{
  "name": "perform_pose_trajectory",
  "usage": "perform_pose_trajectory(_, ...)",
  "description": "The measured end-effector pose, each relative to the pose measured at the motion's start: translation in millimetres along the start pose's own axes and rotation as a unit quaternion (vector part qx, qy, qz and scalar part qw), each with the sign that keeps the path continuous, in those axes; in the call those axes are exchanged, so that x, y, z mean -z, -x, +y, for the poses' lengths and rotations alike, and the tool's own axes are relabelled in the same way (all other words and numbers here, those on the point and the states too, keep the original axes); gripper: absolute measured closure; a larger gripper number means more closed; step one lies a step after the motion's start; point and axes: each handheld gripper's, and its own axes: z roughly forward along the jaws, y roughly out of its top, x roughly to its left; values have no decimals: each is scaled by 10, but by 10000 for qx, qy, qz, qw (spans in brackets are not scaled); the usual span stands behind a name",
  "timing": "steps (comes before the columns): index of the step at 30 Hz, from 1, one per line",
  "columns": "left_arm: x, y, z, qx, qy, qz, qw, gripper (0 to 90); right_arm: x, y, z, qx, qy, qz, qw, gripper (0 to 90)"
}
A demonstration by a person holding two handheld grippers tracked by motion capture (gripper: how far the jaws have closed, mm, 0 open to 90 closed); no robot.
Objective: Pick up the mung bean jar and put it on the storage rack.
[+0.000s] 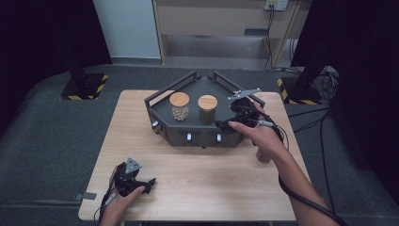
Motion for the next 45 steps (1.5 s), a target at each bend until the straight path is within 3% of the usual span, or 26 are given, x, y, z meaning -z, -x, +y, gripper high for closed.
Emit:
perform_pose_trajectory(27, -2, 1, 3, -2, -3, 3, 10000, 0, 234, 92, -347, -134, -45, -245, 9996, 40)
perform_pose_trajectory(45, -2, 1, 3, -2, -3, 4, 10000, 0, 356, 186, -582, -331, -17, -276, 9991, 39)
